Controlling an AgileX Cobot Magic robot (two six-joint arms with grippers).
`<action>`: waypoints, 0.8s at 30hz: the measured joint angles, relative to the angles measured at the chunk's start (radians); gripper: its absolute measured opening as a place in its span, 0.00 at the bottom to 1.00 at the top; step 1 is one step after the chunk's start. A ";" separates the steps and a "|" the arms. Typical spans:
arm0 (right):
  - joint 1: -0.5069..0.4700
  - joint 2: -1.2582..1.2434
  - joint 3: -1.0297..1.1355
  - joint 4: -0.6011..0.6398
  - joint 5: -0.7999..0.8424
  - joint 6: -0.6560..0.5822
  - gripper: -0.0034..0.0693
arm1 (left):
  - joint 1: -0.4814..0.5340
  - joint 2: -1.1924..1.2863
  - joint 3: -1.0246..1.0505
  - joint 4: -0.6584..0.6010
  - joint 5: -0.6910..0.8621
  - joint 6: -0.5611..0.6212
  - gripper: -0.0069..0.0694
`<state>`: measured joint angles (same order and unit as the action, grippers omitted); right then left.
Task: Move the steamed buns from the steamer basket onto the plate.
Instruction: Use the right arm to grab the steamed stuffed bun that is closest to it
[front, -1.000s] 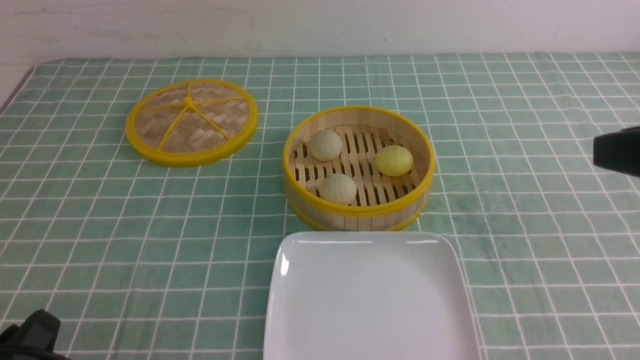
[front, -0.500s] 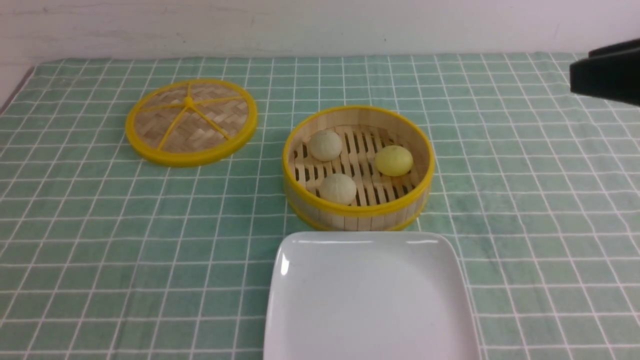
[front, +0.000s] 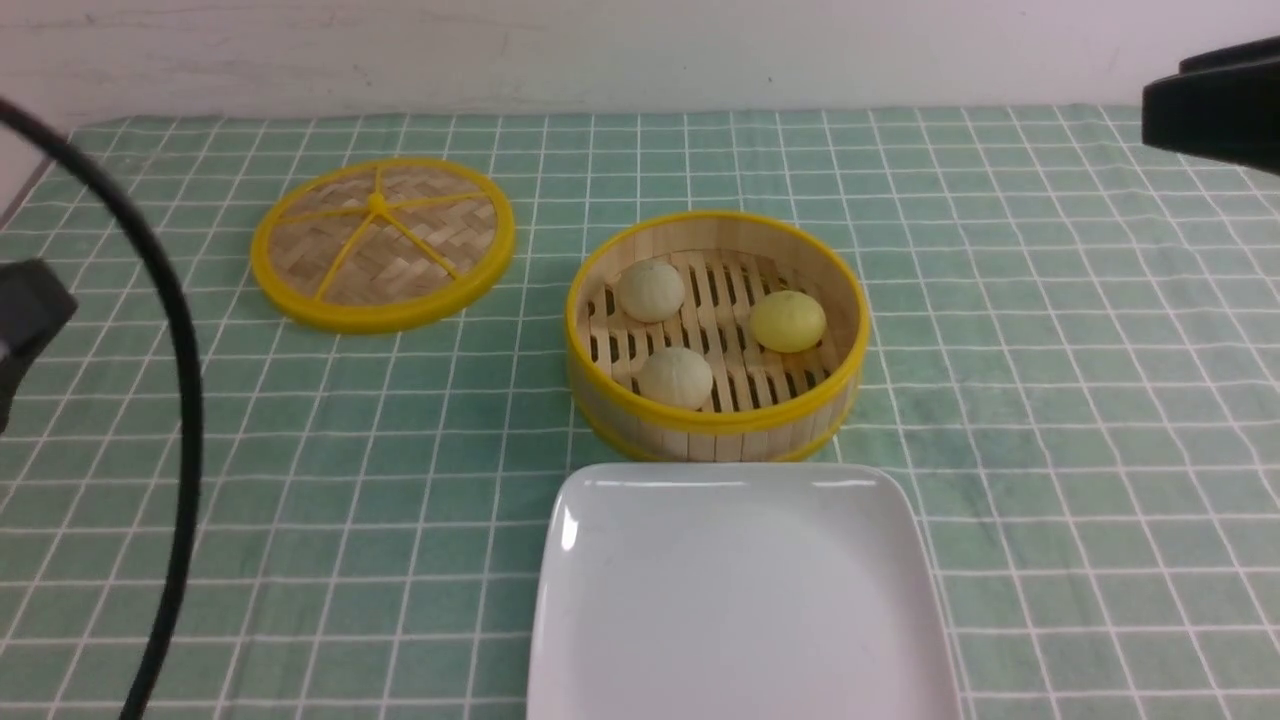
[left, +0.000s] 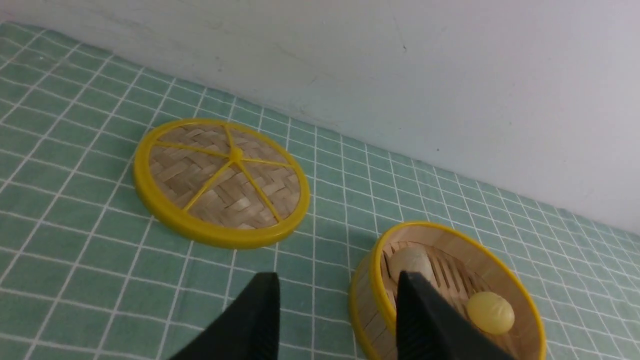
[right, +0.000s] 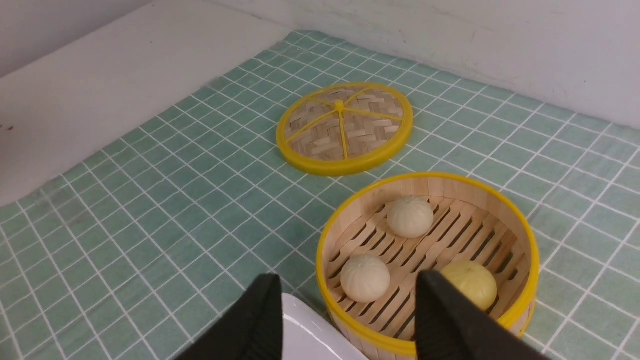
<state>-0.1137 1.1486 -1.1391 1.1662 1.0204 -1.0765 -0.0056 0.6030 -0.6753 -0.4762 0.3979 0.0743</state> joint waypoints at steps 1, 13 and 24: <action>0.000 0.022 -0.021 -0.005 0.012 0.005 0.55 | 0.000 0.030 -0.019 -0.045 0.001 0.045 0.55; 0.000 0.240 -0.234 -0.119 0.125 0.031 0.55 | 0.000 0.262 -0.068 -0.574 0.072 0.702 0.55; 0.202 0.471 -0.383 -0.431 0.120 0.115 0.55 | 0.000 0.369 -0.068 -0.904 0.222 1.027 0.55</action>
<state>0.0880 1.6197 -1.5225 0.7352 1.1408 -0.9615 -0.0056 0.9718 -0.7429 -1.3807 0.6203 1.1008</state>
